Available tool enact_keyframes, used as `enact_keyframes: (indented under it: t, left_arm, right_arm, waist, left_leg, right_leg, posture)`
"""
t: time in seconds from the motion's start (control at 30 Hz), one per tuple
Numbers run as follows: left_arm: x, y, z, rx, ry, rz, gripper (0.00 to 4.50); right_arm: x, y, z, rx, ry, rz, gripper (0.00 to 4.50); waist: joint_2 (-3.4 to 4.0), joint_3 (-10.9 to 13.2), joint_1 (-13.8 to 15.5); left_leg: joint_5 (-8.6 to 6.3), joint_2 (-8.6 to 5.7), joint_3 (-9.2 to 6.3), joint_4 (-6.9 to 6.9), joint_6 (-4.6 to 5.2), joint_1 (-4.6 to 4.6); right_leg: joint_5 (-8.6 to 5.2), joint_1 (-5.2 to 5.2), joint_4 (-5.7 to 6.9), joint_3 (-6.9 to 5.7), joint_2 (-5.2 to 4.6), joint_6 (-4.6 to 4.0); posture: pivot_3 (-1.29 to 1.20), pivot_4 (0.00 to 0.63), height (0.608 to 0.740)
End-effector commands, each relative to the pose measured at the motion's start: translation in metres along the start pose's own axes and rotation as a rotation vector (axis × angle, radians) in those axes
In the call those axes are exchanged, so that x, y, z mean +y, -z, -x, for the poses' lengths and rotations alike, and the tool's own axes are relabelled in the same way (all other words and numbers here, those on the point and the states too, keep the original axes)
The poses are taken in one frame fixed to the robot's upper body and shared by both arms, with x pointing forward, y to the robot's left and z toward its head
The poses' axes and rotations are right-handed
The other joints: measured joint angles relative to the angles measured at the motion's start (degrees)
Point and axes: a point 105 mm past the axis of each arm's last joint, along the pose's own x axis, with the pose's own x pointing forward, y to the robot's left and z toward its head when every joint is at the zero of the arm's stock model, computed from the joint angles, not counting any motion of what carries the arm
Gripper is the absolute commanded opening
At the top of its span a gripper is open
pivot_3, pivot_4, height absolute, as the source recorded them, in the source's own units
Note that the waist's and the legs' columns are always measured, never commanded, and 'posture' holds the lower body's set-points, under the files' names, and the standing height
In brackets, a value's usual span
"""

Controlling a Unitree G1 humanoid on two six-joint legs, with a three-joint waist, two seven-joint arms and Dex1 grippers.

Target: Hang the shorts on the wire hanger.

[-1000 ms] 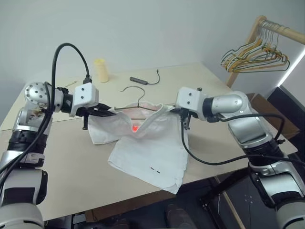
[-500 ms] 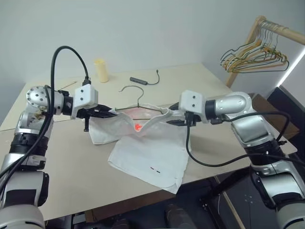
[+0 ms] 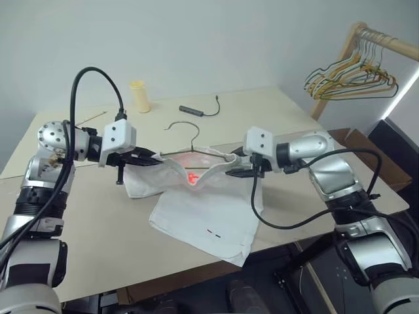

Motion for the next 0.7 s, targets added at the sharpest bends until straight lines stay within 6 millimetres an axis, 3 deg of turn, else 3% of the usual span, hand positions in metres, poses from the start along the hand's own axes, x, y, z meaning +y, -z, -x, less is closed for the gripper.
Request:
enact_keyframes:
  t: [0.03,0.2,0.37,0.5,0.7]
  left_arm:
    - [0.005,-0.019,0.003,-0.069,-0.023,-0.040,0.00]
    - [0.001,-0.014,0.003,-0.042,-0.012,-0.035,0.00]
    - [-0.002,-0.007,0.001,-0.011,-0.005,-0.031,0.00]
    - [-0.001,-0.005,0.002,-0.010,-0.020,-0.012,0.00]
    - [0.005,0.003,0.008,-0.010,-0.075,0.008,1.90]
  right_arm:
    - [-0.002,-0.022,0.002,-0.058,-0.022,0.026,2.74]
    - [0.000,-0.025,0.000,-0.073,-0.037,-0.005,1.75]
    - [0.002,-0.023,0.001,-0.055,-0.043,0.001,0.11]
    - [0.002,-0.019,0.003,-0.040,-0.039,-0.012,0.06]
    - [0.000,-0.017,0.009,-0.038,-0.018,-0.041,0.06]
  waist:
    - [0.00,0.0,0.0]
    - [0.00,0.0,0.0]
    - [0.00,0.0,0.0]
    - [0.00,0.0,0.1]
    - [0.00,0.0,0.1]
  left_leg:
    - [0.00,0.00,0.00,0.00,0.00,0.00]
    - [0.00,0.00,-0.01,0.00,0.00,0.01]
    - [0.00,0.00,-0.01,0.01,0.00,0.01]
    - [0.00,0.00,-0.02,0.00,0.00,0.00]
    - [0.00,0.00,-0.02,0.00,0.00,0.00]
  right_leg:
    - [0.00,0.00,0.00,0.00,0.00,0.00]
    - [0.00,0.00,0.12,0.00,0.00,0.00]
    - [0.00,-0.01,0.11,0.00,0.00,0.00]
    - [0.00,-0.01,0.11,-0.01,0.00,0.00]
    - [0.00,-0.01,0.11,-0.01,0.00,0.00]
  posture:
    - [-0.13,0.000,0.740]
    - [-0.13,0.000,0.740]
    - [-0.13,0.000,0.740]
    - [-0.13,0.000,0.740]
    - [-0.13,0.000,0.740]
